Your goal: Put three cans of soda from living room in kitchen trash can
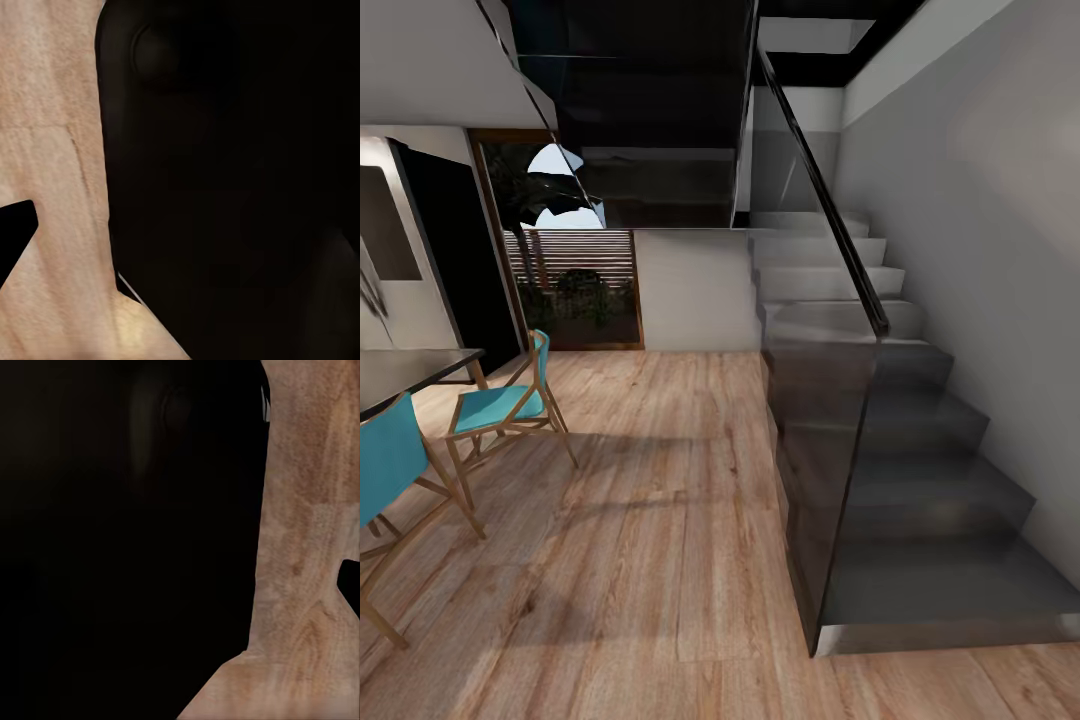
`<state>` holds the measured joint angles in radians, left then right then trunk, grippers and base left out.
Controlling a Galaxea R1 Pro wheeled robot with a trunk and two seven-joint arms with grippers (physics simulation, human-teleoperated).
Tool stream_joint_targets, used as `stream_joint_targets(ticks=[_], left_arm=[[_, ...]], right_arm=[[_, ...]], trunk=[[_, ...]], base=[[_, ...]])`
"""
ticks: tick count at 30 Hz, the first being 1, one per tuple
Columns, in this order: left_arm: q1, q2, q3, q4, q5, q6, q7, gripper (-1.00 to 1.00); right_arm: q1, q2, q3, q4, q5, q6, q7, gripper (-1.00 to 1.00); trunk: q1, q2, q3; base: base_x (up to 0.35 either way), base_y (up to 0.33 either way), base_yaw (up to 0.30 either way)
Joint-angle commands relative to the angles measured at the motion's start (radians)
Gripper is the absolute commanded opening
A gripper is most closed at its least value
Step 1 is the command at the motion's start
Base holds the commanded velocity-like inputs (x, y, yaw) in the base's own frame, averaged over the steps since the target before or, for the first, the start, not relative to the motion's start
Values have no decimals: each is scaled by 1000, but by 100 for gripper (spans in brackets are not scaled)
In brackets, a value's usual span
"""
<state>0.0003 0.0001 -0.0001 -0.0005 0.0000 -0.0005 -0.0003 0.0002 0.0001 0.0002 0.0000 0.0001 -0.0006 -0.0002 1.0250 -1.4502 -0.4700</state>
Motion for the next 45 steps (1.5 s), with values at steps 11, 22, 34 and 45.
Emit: stream_joint_targets(ticks=[11,22,34,45], left_arm=[[3,6,1,-34,0,-6,-3,100],[2,6,-1,-35,0,-6,-3,100],[2,6,-1,-35,0,-6,-3,100],[2,6,-1,-35,0,-6,-3,100]], right_arm=[[2,1,-3,0,-7,-5,-1,100],[3,0,9,0,4,-13,-1,100],[2,0,8,0,4,-49,-1,100],[3,0,8,0,4,-52,-1,100]], trunk=[[0,0,0],[0,0,0],[0,0,0],[0,0,0]], base=[[0,0,0],[0,0,165],[0,0,291],[0,0,292]])
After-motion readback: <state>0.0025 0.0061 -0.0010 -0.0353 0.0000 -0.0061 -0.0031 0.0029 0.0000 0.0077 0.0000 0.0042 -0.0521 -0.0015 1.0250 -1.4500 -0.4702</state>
